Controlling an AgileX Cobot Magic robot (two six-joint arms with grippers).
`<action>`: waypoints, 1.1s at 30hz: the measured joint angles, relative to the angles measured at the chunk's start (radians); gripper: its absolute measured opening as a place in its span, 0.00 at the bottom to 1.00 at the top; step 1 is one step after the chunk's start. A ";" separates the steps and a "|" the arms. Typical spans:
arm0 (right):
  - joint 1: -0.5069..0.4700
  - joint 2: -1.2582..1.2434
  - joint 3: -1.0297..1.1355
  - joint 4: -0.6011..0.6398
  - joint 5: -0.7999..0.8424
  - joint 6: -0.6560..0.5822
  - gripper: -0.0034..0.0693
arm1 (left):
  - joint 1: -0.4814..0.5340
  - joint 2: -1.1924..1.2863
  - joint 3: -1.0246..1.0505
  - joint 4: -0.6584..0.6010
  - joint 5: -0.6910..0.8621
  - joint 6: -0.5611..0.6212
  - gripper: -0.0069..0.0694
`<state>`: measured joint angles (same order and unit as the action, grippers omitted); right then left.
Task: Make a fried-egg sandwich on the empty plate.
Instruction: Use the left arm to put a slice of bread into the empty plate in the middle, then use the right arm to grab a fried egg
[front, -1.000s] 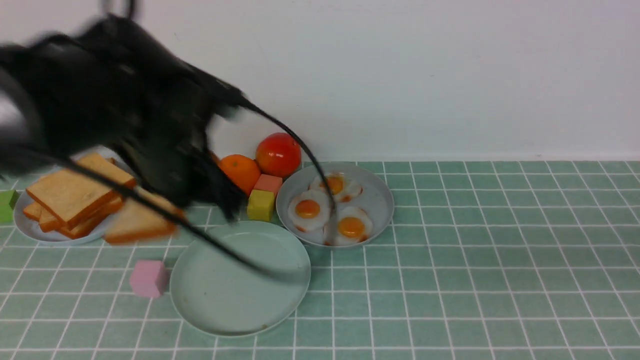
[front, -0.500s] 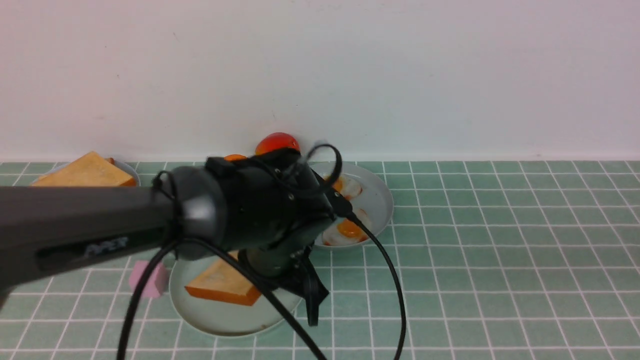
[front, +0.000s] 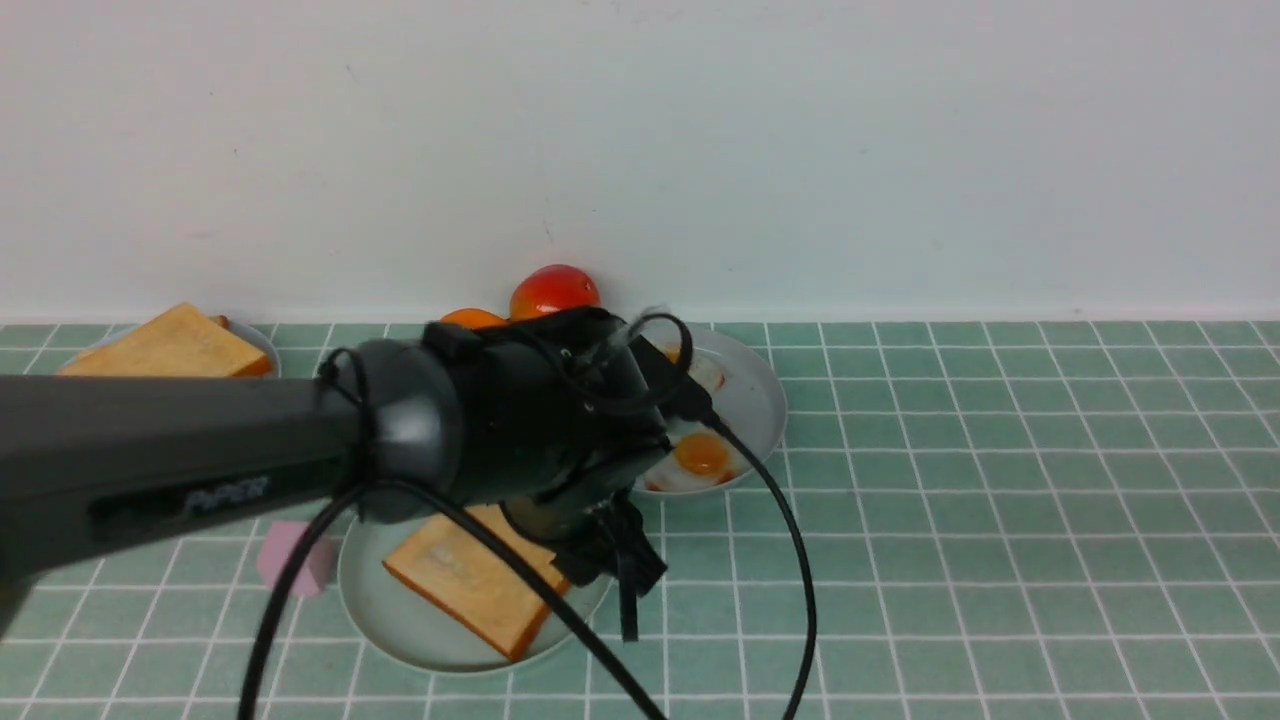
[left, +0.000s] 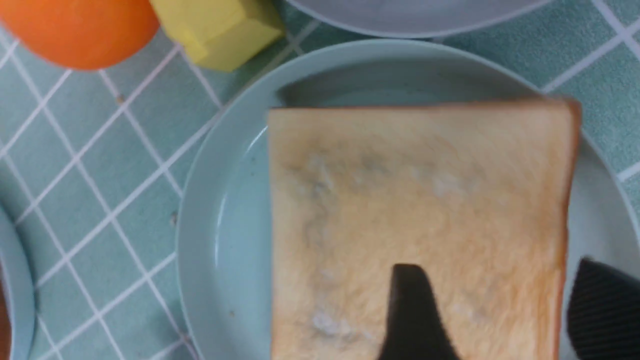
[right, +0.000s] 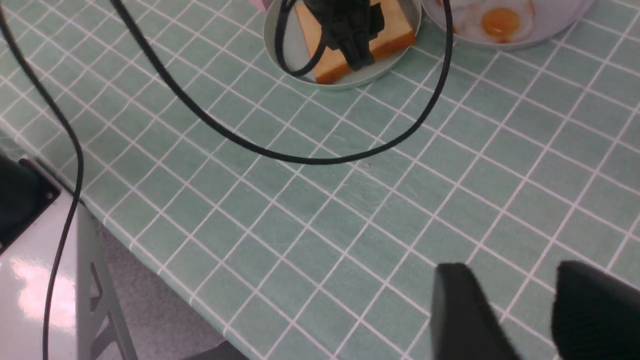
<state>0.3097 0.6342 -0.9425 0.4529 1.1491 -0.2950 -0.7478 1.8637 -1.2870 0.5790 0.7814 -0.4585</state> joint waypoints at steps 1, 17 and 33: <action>0.000 0.000 0.000 0.000 -0.011 0.002 0.53 | 0.000 -0.021 0.000 -0.014 0.010 -0.015 0.71; 0.000 0.340 -0.001 0.107 -0.250 0.003 0.34 | 0.000 -0.820 0.189 -0.308 -0.113 0.082 0.07; 0.000 0.944 -0.204 0.470 -0.402 -0.278 0.23 | 0.000 -1.580 0.883 -0.176 -0.413 -0.202 0.07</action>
<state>0.3097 1.5781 -1.1463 0.9224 0.7468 -0.5729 -0.7478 0.2841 -0.4037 0.4027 0.3687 -0.6605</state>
